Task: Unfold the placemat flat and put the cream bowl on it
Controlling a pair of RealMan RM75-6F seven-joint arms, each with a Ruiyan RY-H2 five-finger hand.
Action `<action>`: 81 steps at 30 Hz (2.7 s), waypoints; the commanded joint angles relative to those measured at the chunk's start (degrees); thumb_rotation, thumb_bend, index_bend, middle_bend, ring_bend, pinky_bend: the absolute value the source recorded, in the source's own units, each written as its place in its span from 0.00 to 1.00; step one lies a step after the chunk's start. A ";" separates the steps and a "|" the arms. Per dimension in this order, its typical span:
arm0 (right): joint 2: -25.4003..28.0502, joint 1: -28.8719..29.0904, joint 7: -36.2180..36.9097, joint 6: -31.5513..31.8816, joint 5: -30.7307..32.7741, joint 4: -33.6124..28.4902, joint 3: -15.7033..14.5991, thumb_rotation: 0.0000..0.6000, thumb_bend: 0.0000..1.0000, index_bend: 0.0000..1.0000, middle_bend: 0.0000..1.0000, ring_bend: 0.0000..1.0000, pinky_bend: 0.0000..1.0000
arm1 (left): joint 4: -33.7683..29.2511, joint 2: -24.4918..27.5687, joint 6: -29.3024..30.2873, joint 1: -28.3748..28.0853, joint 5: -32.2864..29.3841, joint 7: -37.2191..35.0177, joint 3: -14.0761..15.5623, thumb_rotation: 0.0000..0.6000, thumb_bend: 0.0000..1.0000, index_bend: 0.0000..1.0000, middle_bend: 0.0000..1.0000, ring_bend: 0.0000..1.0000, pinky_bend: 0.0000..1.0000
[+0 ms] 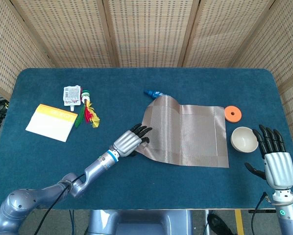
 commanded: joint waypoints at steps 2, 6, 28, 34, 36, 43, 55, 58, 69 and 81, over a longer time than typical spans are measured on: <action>0.14 -0.11 0.18 0.16 -0.14 -0.14 0.10 1.00 0.00 0.00 0.00 0.00 0.00 | 0.23 -0.21 0.30 -0.15 -0.46 0.55 -0.39 1.00 0.53 0.40 0.00 0.00 0.00; 0.26 -0.21 0.36 0.32 -0.42 -0.33 0.17 1.00 0.00 0.00 0.00 0.00 0.00 | 0.59 -0.66 0.33 -0.12 -1.12 1.37 -0.60 1.00 0.53 0.58 0.00 0.00 0.00; 0.52 -0.85 -0.47 0.66 -2.07 -1.41 -0.29 1.00 0.00 0.00 0.00 0.00 0.00 | -23.65 15.33 11.30 4.27 8.54 7.46 7.71 1.00 0.66 0.80 0.00 0.00 0.00; 0.37 -0.82 -0.86 0.17 -1.74 -1.33 -0.17 1.00 0.00 0.00 0.00 0.00 0.00 | -34.34 22.49 12.15 5.62 11.25 10.59 11.26 1.00 0.66 0.80 0.00 0.00 0.00; 0.44 -0.86 -0.74 0.29 -1.59 -1.38 0.06 1.00 0.00 0.00 0.00 0.00 0.00 | -36.75 24.66 12.69 6.15 12.53 11.28 12.65 1.00 0.66 0.80 0.00 0.00 0.00; 0.69 -1.12 -0.97 0.62 -1.44 -1.78 0.35 1.00 0.00 0.01 0.00 0.00 0.00 | -40.81 30.12 12.84 7.49 15.82 8.72 17.94 1.00 0.67 0.80 0.00 0.00 0.00; 0.93 -1.32 -1.36 0.63 -1.92 -2.42 0.35 1.00 0.00 0.02 0.00 0.00 0.00 | -37.94 34.10 14.70 11.52 17.21 8.14 21.58 1.00 0.67 0.81 0.00 0.00 0.00; 0.99 -1.36 -1.29 0.61 -1.91 -2.51 0.40 1.00 0.00 0.02 0.00 0.00 0.00 | -36.90 33.80 15.05 12.62 17.32 7.68 21.93 1.00 0.67 0.81 0.00 0.00 0.00; 1.27 -1.51 -0.73 0.74 -1.98 -2.70 0.64 1.00 0.00 0.02 0.00 0.00 0.00 | -38.00 34.71 14.38 15.25 17.11 12.24 22.08 1.00 0.66 0.82 0.00 0.00 0.00; 1.28 -1.60 -0.91 0.72 -2.42 -2.89 0.55 1.00 0.00 0.03 0.00 0.00 0.00 | -40.74 36.52 12.34 16.26 17.36 11.85 22.96 1.00 0.61 0.77 0.00 0.00 0.00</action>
